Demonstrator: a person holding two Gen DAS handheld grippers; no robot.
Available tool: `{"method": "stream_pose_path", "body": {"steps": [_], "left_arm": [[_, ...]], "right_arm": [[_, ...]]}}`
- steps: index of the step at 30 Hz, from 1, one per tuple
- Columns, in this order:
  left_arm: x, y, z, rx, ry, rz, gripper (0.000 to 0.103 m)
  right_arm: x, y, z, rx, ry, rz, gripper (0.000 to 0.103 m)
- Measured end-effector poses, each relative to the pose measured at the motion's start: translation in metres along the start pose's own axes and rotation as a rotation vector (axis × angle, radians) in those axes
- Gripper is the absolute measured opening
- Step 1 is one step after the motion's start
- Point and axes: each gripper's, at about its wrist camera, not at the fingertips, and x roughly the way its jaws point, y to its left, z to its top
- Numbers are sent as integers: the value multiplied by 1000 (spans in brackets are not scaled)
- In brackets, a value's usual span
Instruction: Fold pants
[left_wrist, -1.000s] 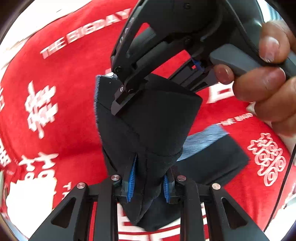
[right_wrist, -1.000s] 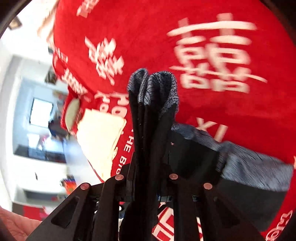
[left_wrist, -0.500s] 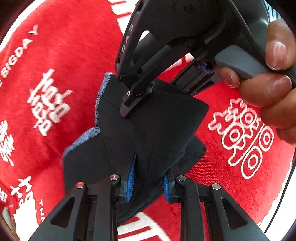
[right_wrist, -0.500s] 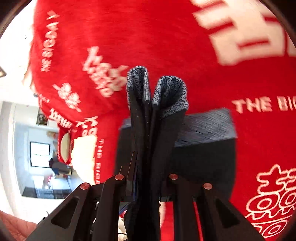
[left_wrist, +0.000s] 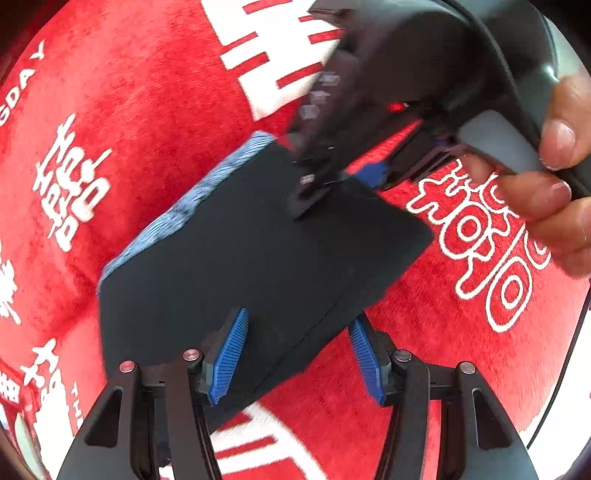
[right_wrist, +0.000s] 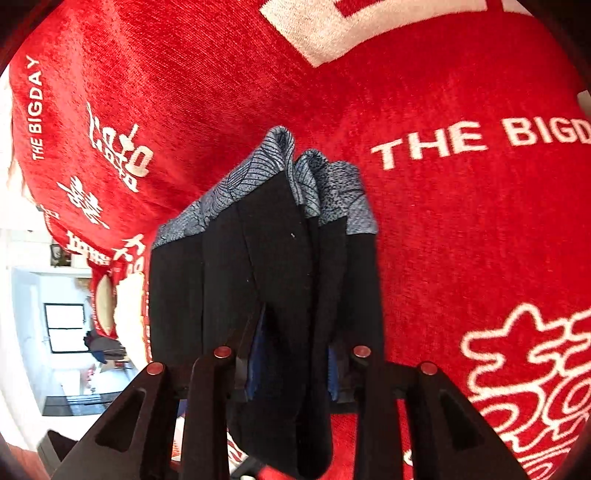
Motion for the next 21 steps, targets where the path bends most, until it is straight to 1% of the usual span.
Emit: {"method": "stream_pose_path", "body": {"steps": [2, 4, 6, 8, 9, 11, 14, 16, 17, 19, 21], "left_arm": [[-9, 11, -7, -21, 10, -8, 58], [-21, 24, -15, -51, 15, 1, 58], [-28, 38, -22, -82, 30, 7, 58], [-32, 56, -28, -145, 59, 10, 58], [-31, 70, -31, -183, 74, 10, 58], [-29, 93, -35, -258, 102, 20, 58], [-19, 122, -40, -368, 129, 31, 58], [-11, 142, -41, -443, 137, 17, 58], [-5, 149, -44, -485, 144, -3, 58], [14, 159, -52, -551, 194, -46, 58], [25, 162, -59, -590, 217, -65, 59]], "right_arm": [[-4, 3, -4, -18, -6, -56, 36], [-9, 8, -11, -31, -17, -136, 37], [-18, 9, -18, -35, -25, -193, 37], [-31, 16, -26, -47, -58, -265, 37], [-36, 21, -30, -56, -74, -282, 37], [-48, 32, -38, -68, -111, -295, 37], [-58, 50, -46, -90, -148, -280, 37], [-53, 60, -47, -104, -143, -273, 37], [-49, 64, -48, -111, -138, -270, 37], [-37, 68, -49, -122, -117, -276, 37], [-23, 67, -52, -119, -85, -289, 37]]}}
